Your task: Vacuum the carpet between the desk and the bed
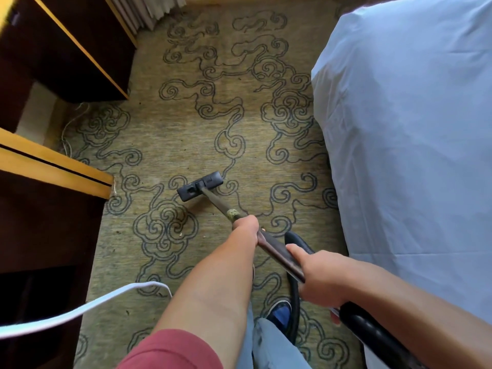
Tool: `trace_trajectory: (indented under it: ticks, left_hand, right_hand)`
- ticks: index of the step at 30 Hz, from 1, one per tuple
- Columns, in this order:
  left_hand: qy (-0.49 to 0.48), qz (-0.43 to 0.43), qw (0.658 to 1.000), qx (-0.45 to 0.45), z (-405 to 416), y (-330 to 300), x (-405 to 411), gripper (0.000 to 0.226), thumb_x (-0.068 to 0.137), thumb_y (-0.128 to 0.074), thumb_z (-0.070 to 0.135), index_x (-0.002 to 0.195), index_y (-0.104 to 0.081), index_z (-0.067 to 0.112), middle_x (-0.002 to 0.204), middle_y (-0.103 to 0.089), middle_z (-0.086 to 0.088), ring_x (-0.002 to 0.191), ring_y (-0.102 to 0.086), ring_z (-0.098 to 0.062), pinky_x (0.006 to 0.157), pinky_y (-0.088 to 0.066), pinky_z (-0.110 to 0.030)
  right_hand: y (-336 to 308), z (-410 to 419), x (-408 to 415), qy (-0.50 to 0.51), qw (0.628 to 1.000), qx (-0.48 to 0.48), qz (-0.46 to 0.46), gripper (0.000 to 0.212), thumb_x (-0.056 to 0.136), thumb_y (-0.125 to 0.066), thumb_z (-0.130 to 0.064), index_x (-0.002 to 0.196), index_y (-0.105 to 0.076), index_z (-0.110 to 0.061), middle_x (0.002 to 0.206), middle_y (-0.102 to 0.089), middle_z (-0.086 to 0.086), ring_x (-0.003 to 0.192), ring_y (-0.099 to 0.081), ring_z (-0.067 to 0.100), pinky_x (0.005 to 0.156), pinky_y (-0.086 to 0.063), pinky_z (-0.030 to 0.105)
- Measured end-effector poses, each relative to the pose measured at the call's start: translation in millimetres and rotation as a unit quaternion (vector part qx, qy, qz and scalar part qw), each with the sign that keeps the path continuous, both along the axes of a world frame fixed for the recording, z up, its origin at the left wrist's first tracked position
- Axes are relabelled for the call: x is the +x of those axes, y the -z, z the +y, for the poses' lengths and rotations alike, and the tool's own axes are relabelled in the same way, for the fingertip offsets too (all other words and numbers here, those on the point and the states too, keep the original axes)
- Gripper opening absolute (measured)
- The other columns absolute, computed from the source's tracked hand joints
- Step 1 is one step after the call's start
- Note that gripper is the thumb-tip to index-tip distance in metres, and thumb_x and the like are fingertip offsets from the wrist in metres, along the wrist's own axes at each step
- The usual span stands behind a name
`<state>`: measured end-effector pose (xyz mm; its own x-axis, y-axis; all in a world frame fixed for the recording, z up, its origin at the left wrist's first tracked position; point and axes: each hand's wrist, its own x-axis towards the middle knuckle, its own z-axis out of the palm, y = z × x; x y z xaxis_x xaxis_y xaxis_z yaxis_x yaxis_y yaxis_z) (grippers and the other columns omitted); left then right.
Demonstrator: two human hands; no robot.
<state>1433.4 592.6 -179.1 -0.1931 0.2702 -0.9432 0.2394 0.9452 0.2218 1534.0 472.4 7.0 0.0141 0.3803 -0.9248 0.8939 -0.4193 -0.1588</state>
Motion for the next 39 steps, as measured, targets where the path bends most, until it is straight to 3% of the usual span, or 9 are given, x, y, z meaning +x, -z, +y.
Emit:
trace_trajectory:
  ticks: [4, 8, 12, 15, 20, 24, 30, 34, 39]
  left_hand:
    - [0.007, -0.01, 1.0, -0.029, 4.3, 6.6, -6.1, 0.042, 0.097, -0.05, 0.016, 0.136, -0.051, 0.002, 0.126, -0.064, -0.013, 0.11, -0.066, -0.03, 0.102, -0.054, -0.044]
    - [0.0, -0.015, 0.998, -0.056, 2.5, 14.0, -17.4, 0.043, 0.097, -0.054, 0.021, 0.135, -0.051, 0.002, 0.126, -0.065, -0.016, 0.111, -0.066, -0.035, 0.101, -0.055, -0.047]
    - [-0.02, -0.008, 0.998, -0.054, -0.5, 24.5, -21.9, 0.047, 0.093, -0.061, 0.024, 0.135, -0.053, 0.006, 0.125, -0.065, -0.015, 0.11, -0.066, -0.035, 0.099, -0.055, -0.045]
    - [-0.039, 0.009, 0.999, -0.036, -16.1, 35.0, -18.5, 0.048, 0.09, -0.063, 0.025, 0.134, -0.053, 0.007, 0.127, -0.064, -0.014, 0.109, -0.064, -0.034, 0.099, -0.053, -0.042]
    - [-0.043, 0.026, 0.999, -0.012, -27.1, 58.6, -13.9, 0.047, 0.09, -0.064, 0.021, 0.132, -0.054, 0.005, 0.125, -0.065, -0.012, 0.11, -0.065, -0.033, 0.094, -0.052, -0.037]
    - [-0.033, 0.026, 0.999, 0.002, -30.4, 80.2, -15.3, 0.05, 0.087, -0.064, 0.021, 0.135, -0.055, 0.008, 0.128, -0.064, -0.014, 0.109, -0.066, -0.035, 0.1, -0.054, -0.048]
    - [-0.01, 0.047, 0.999, 0.024, -20.7, 98.1, -21.4, 0.042, 0.089, -0.058, 0.019, 0.13, -0.06, 0.009, 0.099, -0.074, -0.012, 0.081, -0.07, -0.029, 0.073, -0.058, -0.038]
    - [0.002, 0.052, 0.998, 0.027, 18.7, 97.8, -21.5, 0.042, 0.09, -0.057, 0.019, 0.131, -0.06, 0.011, 0.105, -0.074, -0.01, 0.074, -0.065, -0.027, 0.064, -0.053, -0.032]
    - [0.005, 0.067, 0.997, 0.034, 114.4, 102.3, -29.5, 0.04, 0.092, -0.058, 0.025, 0.13, -0.059, 0.014, 0.112, -0.074, -0.007, 0.094, -0.072, -0.027, 0.093, -0.055, -0.043]
  right_hand:
    - [-0.9, 14.5, -10.6, 0.002, 1.0, -0.018, 0.012, 0.088, 0.088, -0.051, -0.014, 0.159, -0.002, -0.035, 0.102, -0.058, 0.005, 0.054, -0.051, 0.016, 0.06, -0.053, 0.034]
    - [4.3, 17.6, -26.2, -0.002, 0.999, -0.032, -0.011, 0.093, 0.087, -0.052, -0.015, 0.16, 0.001, -0.038, 0.12, -0.061, 0.006, 0.068, -0.055, 0.022, 0.063, -0.051, 0.034]
    - [19.0, 16.7, -28.6, -0.002, 0.999, -0.024, -0.024, 0.093, 0.084, -0.055, -0.02, 0.158, -0.003, -0.039, 0.102, -0.057, 0.003, 0.08, -0.057, 0.024, 0.072, -0.053, 0.033]
    - [25.6, 7.7, -16.1, 0.014, 0.999, -0.051, -0.004, 0.093, 0.081, -0.055, -0.025, 0.157, -0.004, -0.044, 0.087, -0.05, -0.004, 0.069, -0.057, 0.015, 0.073, -0.055, 0.032]
    - [42.8, -8.2, -9.0, 0.015, 0.999, -0.042, 0.019, 0.09, 0.082, -0.06, -0.026, 0.157, -0.011, -0.039, 0.099, -0.054, 0.003, 0.079, -0.063, 0.022, 0.079, -0.058, 0.035]
    - [58.5, -18.6, -14.2, 0.021, 0.999, -0.008, 0.042, 0.073, 0.086, -0.061, -0.019, 0.151, -0.027, -0.024, 0.097, -0.053, 0.003, 0.066, -0.056, 0.02, 0.065, -0.053, 0.034]
    - [78.4, -17.0, -12.7, 0.056, 0.995, -0.016, 0.084, 0.07, 0.089, -0.06, -0.014, 0.151, -0.027, -0.02, 0.105, -0.057, 0.008, 0.06, -0.054, 0.018, 0.062, -0.049, 0.036]
    - [81.0, 23.8, -9.3, 0.048, 0.994, -0.015, 0.094, 0.073, 0.091, -0.061, -0.015, 0.153, -0.023, -0.019, 0.109, -0.059, 0.009, 0.058, -0.052, 0.017, 0.057, -0.047, 0.034]
    - [99.9, 119.7, -19.5, 0.004, 0.996, -0.01, 0.087, 0.08, 0.096, -0.057, -0.019, 0.159, -0.008, -0.016, 0.135, -0.055, 0.016, 0.076, -0.057, 0.029, 0.048, -0.048, 0.035]
